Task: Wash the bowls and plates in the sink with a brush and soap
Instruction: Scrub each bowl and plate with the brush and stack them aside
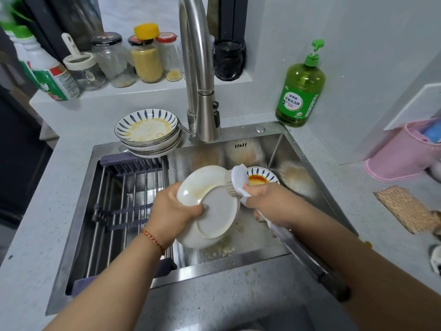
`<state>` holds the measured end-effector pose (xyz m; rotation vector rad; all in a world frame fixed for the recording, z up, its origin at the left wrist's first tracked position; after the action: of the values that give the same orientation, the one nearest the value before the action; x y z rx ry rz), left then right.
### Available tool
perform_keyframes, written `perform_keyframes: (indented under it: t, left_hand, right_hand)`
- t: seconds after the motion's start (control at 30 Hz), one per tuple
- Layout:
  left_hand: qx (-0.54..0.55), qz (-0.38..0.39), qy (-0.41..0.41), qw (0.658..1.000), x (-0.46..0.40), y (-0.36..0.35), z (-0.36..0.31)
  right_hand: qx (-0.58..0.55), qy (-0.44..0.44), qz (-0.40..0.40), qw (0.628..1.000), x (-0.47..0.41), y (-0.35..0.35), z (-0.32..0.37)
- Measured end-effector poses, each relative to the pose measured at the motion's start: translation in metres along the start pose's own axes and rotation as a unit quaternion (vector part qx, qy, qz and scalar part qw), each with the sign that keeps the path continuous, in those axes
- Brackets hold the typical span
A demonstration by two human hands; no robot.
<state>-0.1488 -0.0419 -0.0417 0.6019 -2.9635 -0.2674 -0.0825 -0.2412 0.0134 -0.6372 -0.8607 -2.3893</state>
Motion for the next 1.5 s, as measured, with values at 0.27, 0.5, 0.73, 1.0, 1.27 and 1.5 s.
perform_keyframes:
  t: [0.27, 0.5, 0.73, 1.0, 1.27, 1.5]
  left_hand:
    - [0.225, -0.122, 0.055, 0.965, 0.004, 0.0, 0.0]
    - [0.36, -0.109, 0.087, 0.922, 0.022, -0.028, 0.005]
    - [0.212, 0.042, 0.084, 0.973, 0.012, -0.003, 0.003]
    - [-0.095, 0.178, 0.028, 0.979, -0.005, -0.004, -0.025]
    - [-0.14, 0.067, -0.03, 0.987, -0.003, -0.005, -0.018]
    - [-0.26, 0.055, -0.071, 0.962, -0.006, -0.016, -0.015]
  right_hand:
    - [-0.213, -0.015, -0.079, 0.974, -0.012, -0.034, -0.04]
    - [-0.308, -0.025, -0.083, 0.948, -0.021, -0.043, -0.048]
    - [-0.157, 0.044, -0.04, 0.986, -0.017, -0.005, -0.042]
    - [0.055, 0.107, -0.083, 0.989, -0.016, 0.005, -0.025]
    - [0.034, 0.027, -0.054, 0.998, -0.015, -0.002, -0.049]
    - [0.14, 0.125, -0.054, 0.981, 0.021, -0.03, -0.007]
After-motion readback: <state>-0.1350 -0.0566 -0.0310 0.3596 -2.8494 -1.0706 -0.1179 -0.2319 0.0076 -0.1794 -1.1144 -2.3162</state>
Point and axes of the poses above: each hand's wrist, its own x-axis away from the middle knuckle, its own y-axis out of the back of the hand, z = x × y, the point moved 1 cm from there along -x, towards the middle knuckle, and after that the axes turned 5 degrees about -y, right-handed, at the moved point
